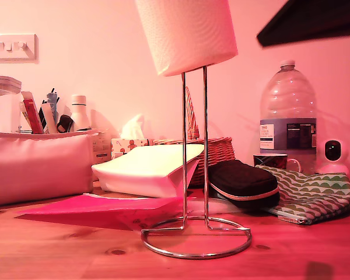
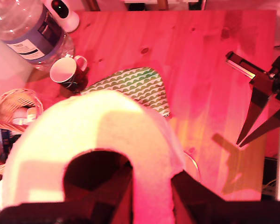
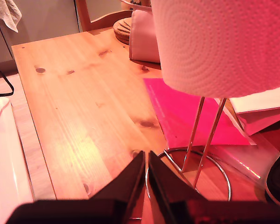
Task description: Insert the paper towel roll into the metallic stand.
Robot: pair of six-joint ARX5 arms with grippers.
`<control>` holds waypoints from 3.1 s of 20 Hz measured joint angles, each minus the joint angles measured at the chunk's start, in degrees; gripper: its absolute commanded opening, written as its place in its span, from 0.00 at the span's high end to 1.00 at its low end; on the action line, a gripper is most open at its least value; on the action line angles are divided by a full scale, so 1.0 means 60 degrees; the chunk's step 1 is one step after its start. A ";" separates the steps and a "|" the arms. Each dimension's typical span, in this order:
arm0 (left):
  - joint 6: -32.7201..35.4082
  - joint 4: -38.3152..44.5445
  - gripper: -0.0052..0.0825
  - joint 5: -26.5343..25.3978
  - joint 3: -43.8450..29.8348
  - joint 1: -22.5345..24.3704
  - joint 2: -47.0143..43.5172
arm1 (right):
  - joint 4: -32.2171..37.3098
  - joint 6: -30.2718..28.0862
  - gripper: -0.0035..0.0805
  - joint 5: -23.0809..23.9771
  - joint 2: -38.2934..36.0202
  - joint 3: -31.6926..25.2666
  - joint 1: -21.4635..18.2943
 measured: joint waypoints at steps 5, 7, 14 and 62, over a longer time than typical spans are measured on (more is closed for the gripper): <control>0.0004 -0.0011 0.97 0.0066 0.0000 0.0015 0.0022 | -0.0004 0.0000 0.97 0.0000 -0.0004 0.0000 0.0004; -0.0029 -0.0011 0.97 0.0069 0.0022 0.0015 0.0084 | -0.0004 0.0000 0.97 0.0000 -0.0004 0.0000 0.0000; -0.0171 -0.0117 0.97 0.0066 0.0066 0.0015 0.0834 | -0.0146 0.0244 0.97 0.0000 -0.0004 0.0000 0.0000; -0.1384 0.0419 0.96 0.0900 -0.0302 0.1417 0.0936 | 0.1177 0.1027 0.97 0.2459 -0.0015 0.0000 -0.2171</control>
